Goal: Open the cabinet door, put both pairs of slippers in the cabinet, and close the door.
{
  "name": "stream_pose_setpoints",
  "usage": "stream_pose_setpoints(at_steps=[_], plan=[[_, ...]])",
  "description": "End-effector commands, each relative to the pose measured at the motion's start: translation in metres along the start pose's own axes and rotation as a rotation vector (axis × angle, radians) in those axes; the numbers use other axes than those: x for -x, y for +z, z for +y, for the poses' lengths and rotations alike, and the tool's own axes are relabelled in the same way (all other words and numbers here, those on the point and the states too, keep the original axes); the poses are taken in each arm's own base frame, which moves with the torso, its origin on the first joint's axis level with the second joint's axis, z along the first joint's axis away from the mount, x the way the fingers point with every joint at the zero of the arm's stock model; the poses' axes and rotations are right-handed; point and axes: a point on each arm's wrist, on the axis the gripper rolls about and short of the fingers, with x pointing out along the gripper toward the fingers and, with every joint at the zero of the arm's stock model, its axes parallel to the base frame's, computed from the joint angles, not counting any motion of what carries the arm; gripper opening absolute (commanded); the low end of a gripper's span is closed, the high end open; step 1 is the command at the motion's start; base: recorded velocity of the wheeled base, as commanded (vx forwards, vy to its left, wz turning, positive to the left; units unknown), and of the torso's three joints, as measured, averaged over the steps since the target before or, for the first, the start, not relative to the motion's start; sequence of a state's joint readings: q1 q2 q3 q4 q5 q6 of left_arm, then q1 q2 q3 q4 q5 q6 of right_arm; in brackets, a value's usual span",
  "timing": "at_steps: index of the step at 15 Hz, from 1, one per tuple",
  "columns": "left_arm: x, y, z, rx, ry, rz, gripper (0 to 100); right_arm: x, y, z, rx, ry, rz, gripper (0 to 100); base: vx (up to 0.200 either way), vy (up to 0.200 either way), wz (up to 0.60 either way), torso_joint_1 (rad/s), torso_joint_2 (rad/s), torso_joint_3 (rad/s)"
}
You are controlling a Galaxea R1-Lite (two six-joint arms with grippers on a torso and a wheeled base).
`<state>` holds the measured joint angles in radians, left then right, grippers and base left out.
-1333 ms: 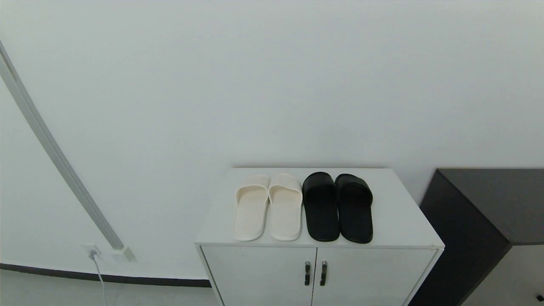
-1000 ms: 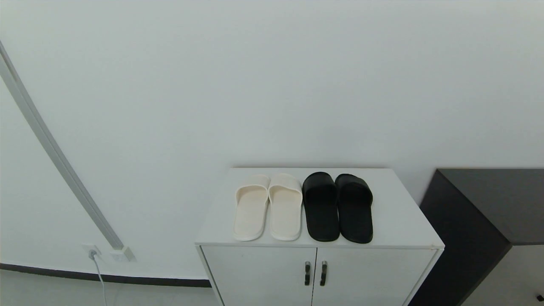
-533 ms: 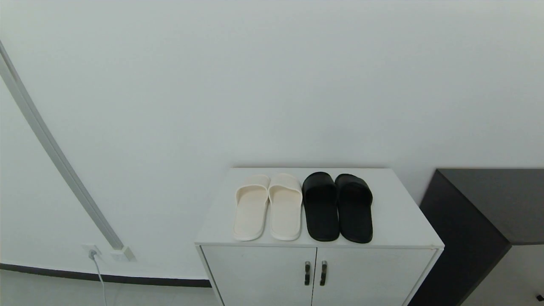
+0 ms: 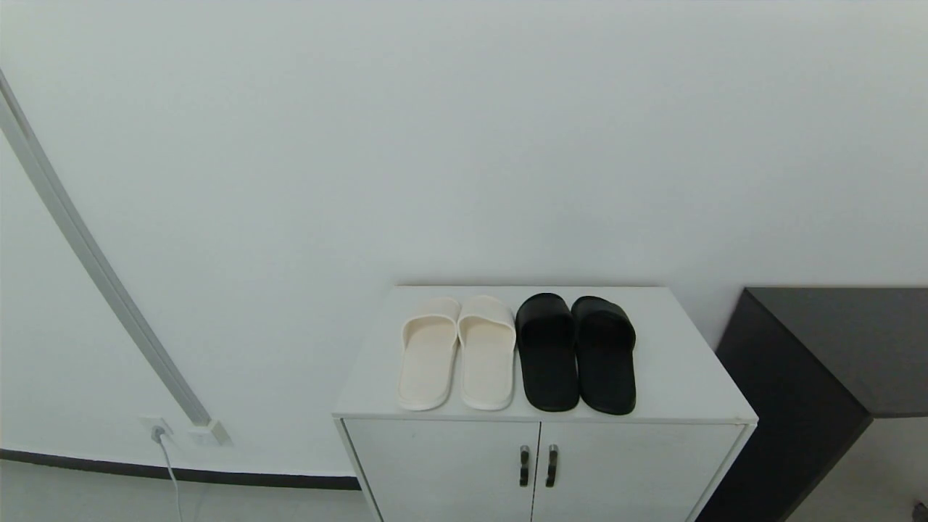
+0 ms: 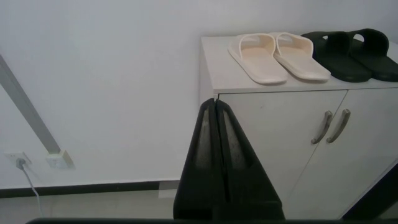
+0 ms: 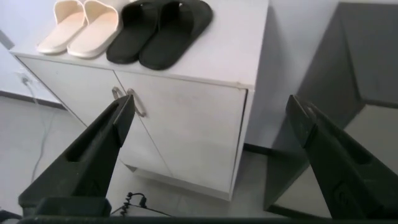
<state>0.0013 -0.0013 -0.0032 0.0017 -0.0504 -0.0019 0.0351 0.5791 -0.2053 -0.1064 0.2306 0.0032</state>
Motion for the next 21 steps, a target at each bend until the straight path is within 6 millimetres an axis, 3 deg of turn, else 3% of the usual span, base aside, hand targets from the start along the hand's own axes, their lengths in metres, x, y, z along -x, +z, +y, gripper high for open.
stream_pose_setpoints(at_steps=[1,4,8,15,21], plan=[[0.000,0.000,0.000,0.000,0.000,0.001,0,-0.044,0.022,-0.003,-0.028,0.066,0.105,100,0.000,0.000,0.00,0.000,0.00,0.000],[0.000,0.000,0.000,0.000,0.000,0.001,0,-0.065,0.032,0.008,0.000,0.070,0.122,100,0.000,0.000,0.00,0.000,0.00,0.000],[0.000,0.000,0.000,0.000,0.000,0.001,0,-0.097,0.038,0.045,-0.016,0.061,0.082,100,0.000,0.000,0.00,0.000,0.00,0.000],[0.000,0.000,0.000,0.000,-0.001,0.001,0,-0.178,0.045,0.107,-0.019,-0.056,0.051,100,0.000,0.000,0.00,0.000,0.00,0.000],[0.000,0.000,0.000,-0.002,-0.001,0.001,0,-0.238,0.049,0.139,-0.030,-0.150,-0.004,100,0.000,0.000,0.00,0.000,0.00,0.000]])
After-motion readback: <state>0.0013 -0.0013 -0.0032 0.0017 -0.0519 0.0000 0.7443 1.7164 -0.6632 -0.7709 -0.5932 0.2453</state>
